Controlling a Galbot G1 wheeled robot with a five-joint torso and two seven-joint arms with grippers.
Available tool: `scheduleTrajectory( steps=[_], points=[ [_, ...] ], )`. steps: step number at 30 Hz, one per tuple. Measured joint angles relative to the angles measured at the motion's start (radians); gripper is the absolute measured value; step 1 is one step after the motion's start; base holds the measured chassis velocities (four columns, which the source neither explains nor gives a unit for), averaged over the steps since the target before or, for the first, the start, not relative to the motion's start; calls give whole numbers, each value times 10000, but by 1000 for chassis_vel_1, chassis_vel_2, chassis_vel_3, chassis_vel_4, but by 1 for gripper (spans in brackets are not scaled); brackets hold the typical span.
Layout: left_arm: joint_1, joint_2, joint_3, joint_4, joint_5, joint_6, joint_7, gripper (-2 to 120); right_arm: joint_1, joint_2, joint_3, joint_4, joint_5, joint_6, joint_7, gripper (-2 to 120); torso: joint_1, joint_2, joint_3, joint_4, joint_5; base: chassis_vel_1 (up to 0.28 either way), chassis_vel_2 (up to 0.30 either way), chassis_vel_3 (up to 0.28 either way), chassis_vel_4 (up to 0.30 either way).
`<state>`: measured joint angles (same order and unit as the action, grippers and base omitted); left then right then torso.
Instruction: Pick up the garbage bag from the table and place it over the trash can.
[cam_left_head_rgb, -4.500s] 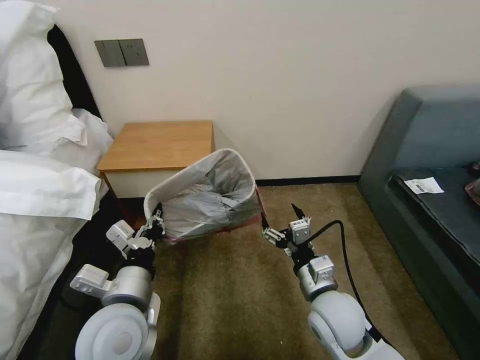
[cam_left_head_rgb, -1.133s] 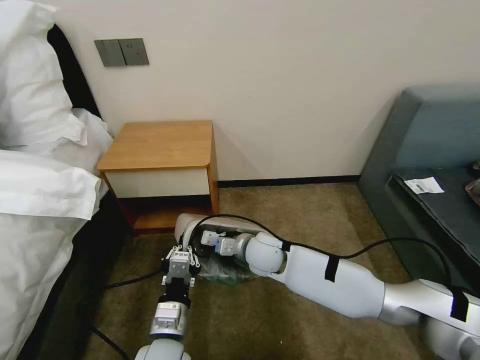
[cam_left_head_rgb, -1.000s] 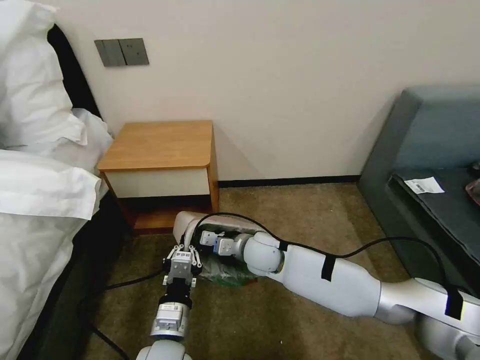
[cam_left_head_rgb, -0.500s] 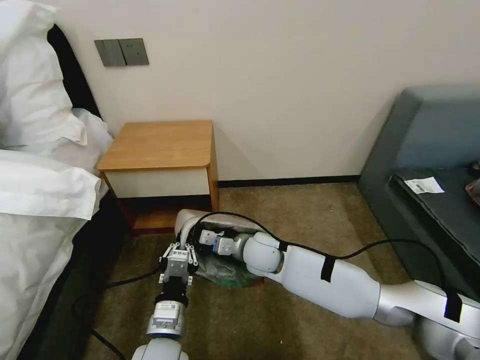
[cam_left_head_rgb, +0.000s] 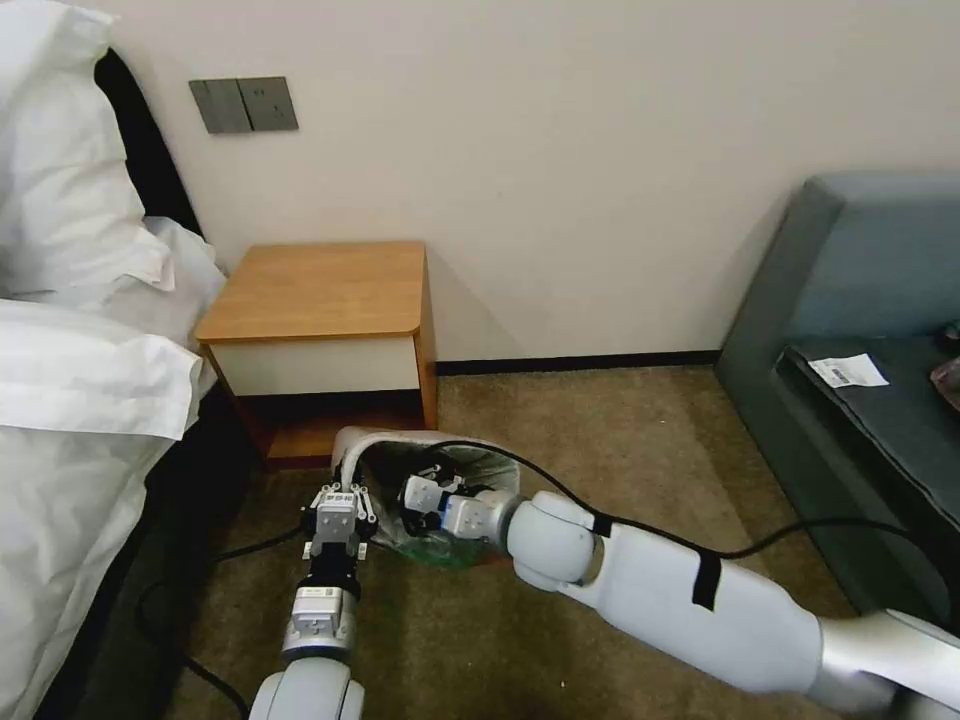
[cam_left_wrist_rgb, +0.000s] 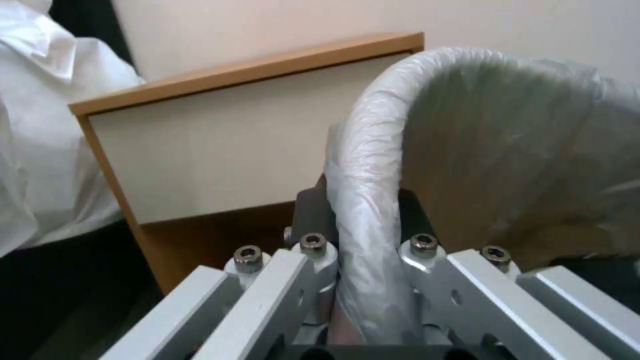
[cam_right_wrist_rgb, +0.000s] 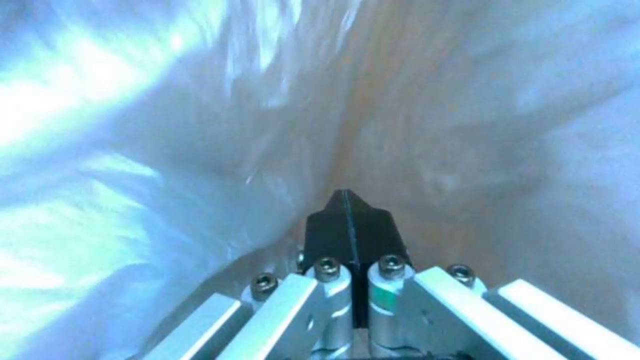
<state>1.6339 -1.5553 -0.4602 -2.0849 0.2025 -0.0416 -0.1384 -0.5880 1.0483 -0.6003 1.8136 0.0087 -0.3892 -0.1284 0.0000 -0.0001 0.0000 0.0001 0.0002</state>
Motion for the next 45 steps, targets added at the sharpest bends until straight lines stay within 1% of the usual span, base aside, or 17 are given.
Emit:
scheduleTrajectory(
  steps=[8, 13, 17, 20, 21, 24, 25, 27, 29, 31, 33, 34, 36, 38, 40, 41, 45],
  points=[
    [-97, 82, -12, 2, -326, 82, -139, 6, -1022, -564, 745, 1065, -54, 241, 106, 0, 0, 0, 0, 0, -1, 0, 0, 0, 0],
    [-140, 149, -32, -31, -760, 219, -159, 6, -3001, -1086, 2172, 2326, -315, 911, 306, 0, 0, 0, -1, -2, 0, 0, 0, 0, 0],
    [-148, 159, -35, -52, -1084, 326, -161, 6, -3658, -1362, 2791, 2846, -331, 1180, 401, 0, 0, 0, -1, 0, -1, 0, 0, 0, 0],
    [-126, 179, 0, -147, -2025, 627, -188, 6, -4898, -1573, 4155, 3843, -311, 1532, 627, 0, 0, 0, -1, 0, -1, 0, 0, 0, 0],
    [-126, 179, 0, -147, -2025, 627, -188, 6, -4898, -1573, 4155, 3843, -311, 1532, 627, 0, 0, 0, -1, 0, -1, 0, 0, 0, 0],
    [-58, 276, 27, -354, -3045, 1049, -299, 6, -6017, -1324, 5233, 4607, -190, 1838, 972, 0, 0, 1, -1, -2, -1, 0, 0, 0, 0],
    [-58, 276, 27, -354, -3045, 1049, -299, 6, -6017, -1324, 5233, 4607, -190, 1838, 972, 0, 0, 1, -1, -2, -1, 0, 0, 0, 0],
    [-21, 372, 35, -498, -3749, 1418, -410, 6, -6817, -934, 6014, 5062, -150, 2063, 1280, 0, 0, 0, -1, 0, -2, 0, 0, 0, 0],
    [11, 489, 35, -654, -4508, 1908, -529, 6, -7431, -467, 6781, 5352, -146, 2309, 1402, 10, 0, 1, -2, -1, -2, 0, 0, 0, 0],
    [22, 537, 35, -703, -4805, 2118, -555, 6, -7607, -292, 7023, 5405, -151, 2399, 1410, 14, 0, 1, -2, -1, -1, 0, 0, 0, 0],
    [33, 707, 44, -739, -5676, 2771, -582, 6, -8068, 218, 7673, 5444, -201, 2682, 1408, 25, 0, 1, -1, -2, -2, 0, 0, 0, 0],
    [33, 707, 44, -739, -5676, 2771, -582, 6, -8068, 218, 7673, 5444, -201, 2682, 1408, 25, 0, 1, -1, -2, -2, 0, 0, 0, 0],
    [21, 871, 45, -729, -6223, 3354, -501, 6, -8296, 583, 8050, 5289, -383, 3024, 1370, 37, 0, 0, -1, -1, -2, 0, 0, 0, 0],
    [21, 910, 46, -728, -6358, 3513, -429, 6, -8322, 670, 8155, 5202, -474, 3158, 1335, 39, 0, 1, -1, -1, -2, 0, 0, 0, 0],
    [29, 996, 49, -659, -6496, 3821, -154, 6, -8335, 899, 8464, 4933, -820, 3608, 1162, 52, 0, 0, 0, -1, -2, 0, 0, 0, 0],
    [29, 996, 49, -659, -6496, 3821, -154, 6, -8335, 899, 8464, 4933, -820, 3608, 1162, 52, 0, 0, 0, -1, -2, 0, 0, 0, 0],
    [95, 1103, 46, -476, -6438, 4102, 0, 6, -8366, 1150, 8501, 4715, -1056, 3935, 1125, 70, 0, 1, -1, 0, -2, 0, 0, 0, 0]
  ],
)
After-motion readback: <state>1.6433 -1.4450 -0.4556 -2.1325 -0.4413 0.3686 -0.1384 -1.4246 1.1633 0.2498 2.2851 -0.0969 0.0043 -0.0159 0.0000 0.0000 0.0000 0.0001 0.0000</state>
